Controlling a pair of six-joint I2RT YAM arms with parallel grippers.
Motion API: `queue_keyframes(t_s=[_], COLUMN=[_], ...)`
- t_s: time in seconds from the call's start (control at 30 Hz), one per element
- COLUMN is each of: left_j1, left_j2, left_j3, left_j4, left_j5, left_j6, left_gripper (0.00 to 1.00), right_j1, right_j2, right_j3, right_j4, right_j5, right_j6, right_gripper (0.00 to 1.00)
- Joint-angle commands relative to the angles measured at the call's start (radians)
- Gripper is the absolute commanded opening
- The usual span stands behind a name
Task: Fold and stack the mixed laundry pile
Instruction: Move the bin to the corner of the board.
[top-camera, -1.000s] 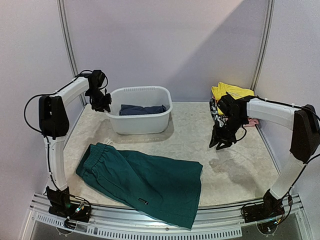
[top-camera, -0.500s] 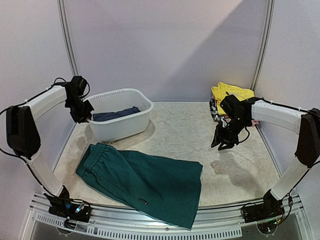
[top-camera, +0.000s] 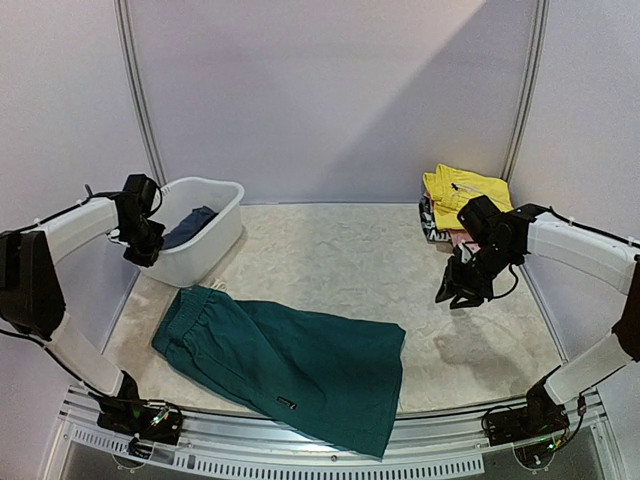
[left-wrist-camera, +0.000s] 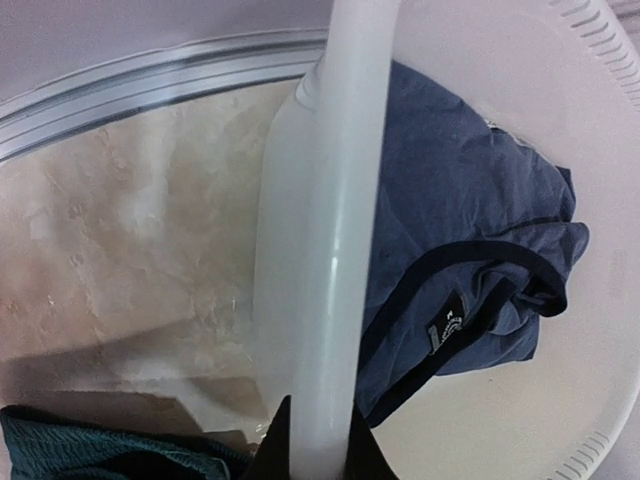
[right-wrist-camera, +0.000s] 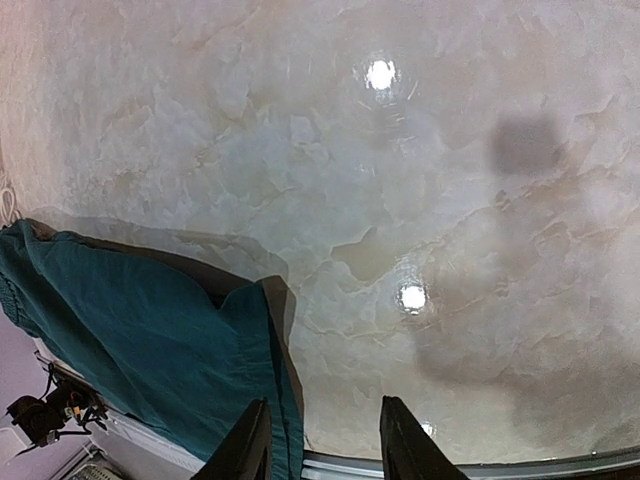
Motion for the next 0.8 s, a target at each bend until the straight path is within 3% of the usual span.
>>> queue_keyframes(t_s=[0.0,0.3,0.47,0.57,0.7,0.77], left_j1=[0.016,0.017,0.018,0.02,0.021,0.021], left_j2=[0.024,0.157,0.213,0.216,0.172,0.128], left_j3=[0.03,0.113,0.136,0.137,0.154,0.123], left_j4=[0.126,0.24,0.293,0.319,0.236,0.214], left_j5=[-0.146,-0.179,-0.159,-0.14,-0.12,-0.108], left_j6=[-0.176,-0.186,-0.226,-0.229,-0.185,-0.173], left_gripper=[0.0,0.02,0.12,0.28,0.65,0.78], right_j1=[0.005,0.005,0.004,0.004,0.007,0.012], right_j2=[-0.053,-0.11,-0.106,-0.097,-0.099,-0.106], right_j3=[-0.033,-0.061,-0.044,-0.028,-0.015,-0.012], right_j4=[-0.034,-0.062,-0.071,-0.07,-0.062,-0.063], right_j5=[0.03,0.048,0.055,0.044,0.027,0.031], right_j6=[0.011,0.022,0.021,0.016,-0.008,-0.021], right_gripper=[0.38,0.38,0.38,0.39,0.42,0.45])
